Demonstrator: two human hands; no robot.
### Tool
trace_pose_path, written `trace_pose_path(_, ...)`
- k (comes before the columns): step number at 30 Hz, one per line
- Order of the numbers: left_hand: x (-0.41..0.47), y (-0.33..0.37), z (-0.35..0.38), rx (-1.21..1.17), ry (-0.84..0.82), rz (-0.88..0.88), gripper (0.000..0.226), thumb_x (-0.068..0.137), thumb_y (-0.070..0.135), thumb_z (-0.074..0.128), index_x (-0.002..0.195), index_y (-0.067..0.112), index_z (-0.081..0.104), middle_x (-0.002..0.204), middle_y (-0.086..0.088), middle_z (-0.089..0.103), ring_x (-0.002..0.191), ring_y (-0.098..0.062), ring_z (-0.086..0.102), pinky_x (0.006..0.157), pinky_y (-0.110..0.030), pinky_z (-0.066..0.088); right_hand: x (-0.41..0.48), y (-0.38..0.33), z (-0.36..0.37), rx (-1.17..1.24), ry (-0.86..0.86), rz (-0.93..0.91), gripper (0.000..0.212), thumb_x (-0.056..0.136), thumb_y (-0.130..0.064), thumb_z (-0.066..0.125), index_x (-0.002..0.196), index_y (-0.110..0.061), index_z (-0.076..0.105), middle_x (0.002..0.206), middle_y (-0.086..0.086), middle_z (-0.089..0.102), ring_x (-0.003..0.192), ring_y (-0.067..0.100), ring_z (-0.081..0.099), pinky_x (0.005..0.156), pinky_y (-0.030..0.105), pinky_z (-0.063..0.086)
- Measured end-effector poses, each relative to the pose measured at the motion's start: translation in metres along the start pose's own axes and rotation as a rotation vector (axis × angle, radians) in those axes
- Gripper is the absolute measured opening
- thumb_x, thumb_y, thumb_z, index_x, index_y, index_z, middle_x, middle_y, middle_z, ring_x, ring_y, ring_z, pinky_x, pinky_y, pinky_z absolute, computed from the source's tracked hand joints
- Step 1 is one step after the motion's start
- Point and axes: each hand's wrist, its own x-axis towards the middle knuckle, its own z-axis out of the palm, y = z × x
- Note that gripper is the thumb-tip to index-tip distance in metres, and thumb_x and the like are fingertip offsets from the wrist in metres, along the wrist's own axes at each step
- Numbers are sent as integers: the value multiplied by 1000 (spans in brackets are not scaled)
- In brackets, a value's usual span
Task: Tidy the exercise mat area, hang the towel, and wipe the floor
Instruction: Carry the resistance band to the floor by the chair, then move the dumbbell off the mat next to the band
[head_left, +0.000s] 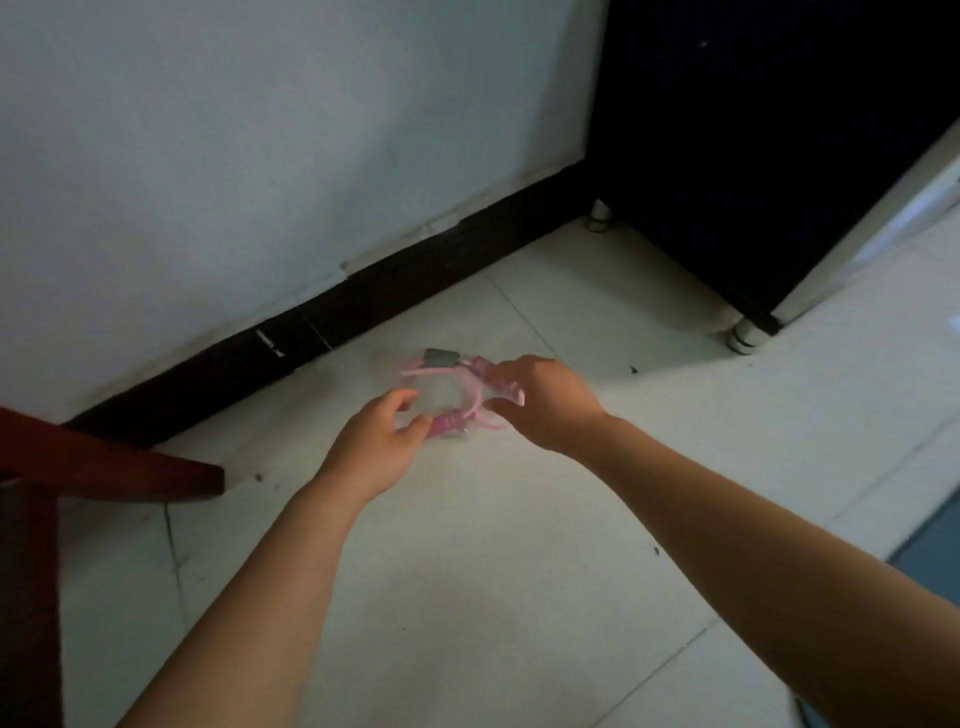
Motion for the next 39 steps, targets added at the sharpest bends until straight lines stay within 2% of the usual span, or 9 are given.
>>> trace_pose_path(5,-7,56,52,60,-182,236,37,91,35,52,126,24,50,130,3,53,117,-20,51,92,-37,46,-90,48,-10,-62,-21,113,39,90,-42,55,124,-24,54,120,2,59,110,22,55,92,32,45)
trace_pose_path(8,-14,97,84,99,-289,389,37,91,36,52,127,25,50,126,5,54,118,-16,51,94,-31,39,-155,77,-33,-136,-81,224,42,91,-45,50,128,-24,50,124,2,55,112,22,53,94,35,44)
trace_pose_path(12,-38,155,135,126,-424,595,37,91,35,52,127,25,50,126,4,55,116,-15,51,94,-29,39,-245,109,-70,-163,-35,388,43,92,-47,48,129,-26,48,128,0,53,114,21,52,95,37,45)
trace_pose_path(16,-76,207,184,248,-552,836,42,94,37,48,134,26,43,138,4,45,124,-13,45,100,-29,36,-329,134,-74,-87,105,592,41,90,-45,53,124,-23,54,126,1,56,115,20,53,97,30,41)
trace_pose_path(20,-119,233,224,411,-683,1025,43,94,37,47,135,26,41,141,5,43,127,-13,42,101,-27,35,-395,151,-65,-34,162,716,39,89,-40,57,122,-19,56,123,0,59,111,16,54,88,17,35)
trace_pose_path(24,-154,253,253,520,-870,1085,41,94,35,49,133,23,44,139,3,46,125,-12,44,98,-19,30,-456,164,-72,-21,207,800,39,88,-41,58,122,-21,55,123,-3,58,110,13,54,83,12,31)
trace_pose_path(26,-174,266,275,526,-899,1110,41,93,35,50,131,22,46,137,1,48,123,-15,46,101,-23,32,-485,175,-71,-32,269,855,40,88,-39,59,122,-20,55,124,-2,57,113,14,53,85,13,31)
trace_pose_path(30,-217,271,333,550,-916,1137,42,92,35,50,131,21,45,137,-2,48,125,-19,45,104,-31,35,-533,198,-49,-61,357,963,43,87,-41,59,124,-19,54,127,2,54,118,20,51,98,27,37)
trace_pose_path(39,-319,263,424,555,-1080,1175,49,90,37,54,135,21,41,140,-3,44,129,-19,41,107,-34,33,-633,224,7,91,642,1277,42,84,-31,66,120,-11,58,125,7,56,121,20,47,102,24,29)
